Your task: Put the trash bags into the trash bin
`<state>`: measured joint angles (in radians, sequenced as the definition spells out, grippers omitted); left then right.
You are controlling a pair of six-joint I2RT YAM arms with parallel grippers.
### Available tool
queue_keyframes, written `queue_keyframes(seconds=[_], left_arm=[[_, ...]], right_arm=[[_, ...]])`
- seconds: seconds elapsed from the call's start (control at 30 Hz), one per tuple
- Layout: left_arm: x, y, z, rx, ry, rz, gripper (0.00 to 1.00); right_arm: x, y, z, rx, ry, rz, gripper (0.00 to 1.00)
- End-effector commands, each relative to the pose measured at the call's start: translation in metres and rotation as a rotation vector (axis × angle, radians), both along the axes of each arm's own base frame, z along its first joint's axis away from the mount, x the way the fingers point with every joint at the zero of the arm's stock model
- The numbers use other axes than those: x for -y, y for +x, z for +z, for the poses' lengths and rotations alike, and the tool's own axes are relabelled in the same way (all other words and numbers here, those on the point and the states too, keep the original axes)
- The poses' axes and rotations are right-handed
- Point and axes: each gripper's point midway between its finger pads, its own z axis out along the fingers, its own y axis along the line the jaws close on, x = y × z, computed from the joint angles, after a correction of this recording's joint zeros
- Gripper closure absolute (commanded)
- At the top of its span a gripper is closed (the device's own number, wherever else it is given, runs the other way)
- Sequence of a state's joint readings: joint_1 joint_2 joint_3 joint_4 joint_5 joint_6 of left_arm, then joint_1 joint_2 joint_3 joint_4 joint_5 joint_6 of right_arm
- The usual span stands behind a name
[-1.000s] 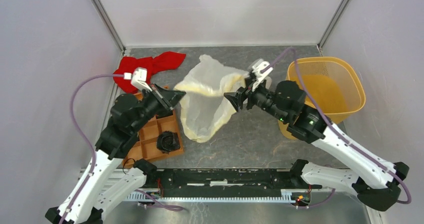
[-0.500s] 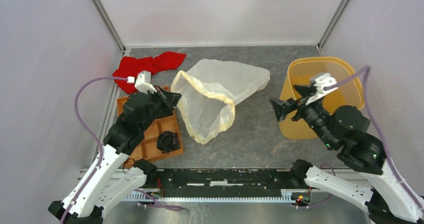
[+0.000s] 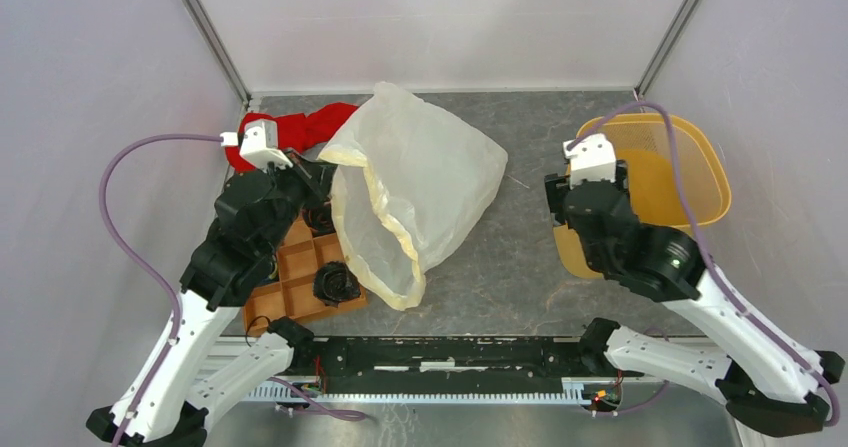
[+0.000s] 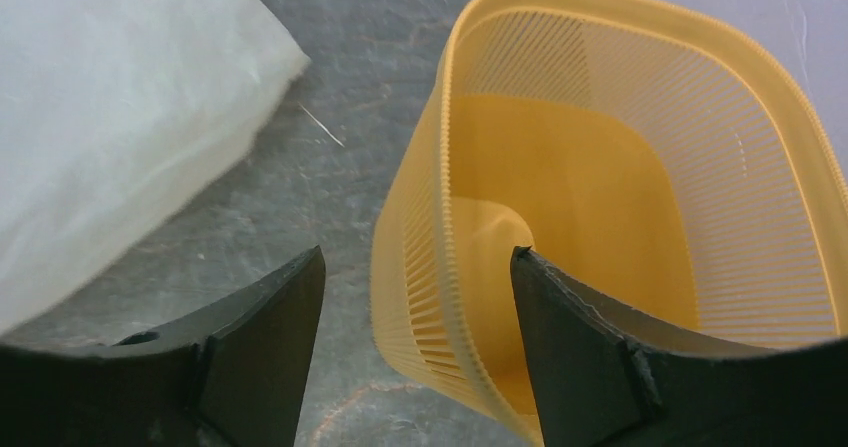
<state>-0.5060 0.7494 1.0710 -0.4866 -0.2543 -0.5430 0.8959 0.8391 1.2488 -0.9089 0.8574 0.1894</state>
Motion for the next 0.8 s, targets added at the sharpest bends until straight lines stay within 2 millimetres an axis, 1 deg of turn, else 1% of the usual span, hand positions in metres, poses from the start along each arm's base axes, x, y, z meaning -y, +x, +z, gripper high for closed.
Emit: queue_keyframes(seconds=[0.0,0.1,0.13,0.27,0.37,0.43,0.5,0.6,0.67,0.77], left_arm=[[-0.009,0.000,0.014,0.031,0.076,0.014,0.98],[-0.006,-0.006,0.018,0.042,0.050,-0.014,0.98],[-0.002,-0.008,0.018,0.039,0.041,-0.037,0.98],[0.016,-0.015,0.019,-0.001,0.028,-0.139,0.98],[0.015,-0.020,0.022,-0.006,0.024,-0.146,0.98],[0.011,-0.023,0.026,0.002,0.024,-0.137,0.98],[0.007,-0.027,0.030,0.003,0.029,-0.128,0.98],[0.006,-0.034,0.043,0.016,0.026,-0.141,0.98],[0.004,-0.037,0.051,0.030,0.024,-0.140,0.98],[-0.005,-0.041,0.063,0.049,0.029,-0.110,0.98]], right_arm=[[0.016,0.006,-0.020,0.007,-0.055,-0.155,0.27],[0.016,0.016,-0.033,-0.008,-0.076,-0.164,0.31],[0.016,0.020,-0.036,-0.022,-0.072,-0.162,0.33],[0.007,0.031,-0.041,-0.039,-0.054,-0.128,0.48],[0.006,0.036,-0.044,-0.039,-0.069,-0.127,0.57],[0.004,0.041,-0.048,-0.035,-0.106,-0.107,0.68],[-0.005,0.046,-0.050,-0.026,-0.121,-0.049,0.77],[-0.030,0.052,-0.047,-0.019,-0.095,0.077,0.91],[-0.053,0.055,-0.042,-0.011,-0.057,0.181,0.99],[-0.081,0.057,-0.029,0.009,0.017,0.303,0.99]])
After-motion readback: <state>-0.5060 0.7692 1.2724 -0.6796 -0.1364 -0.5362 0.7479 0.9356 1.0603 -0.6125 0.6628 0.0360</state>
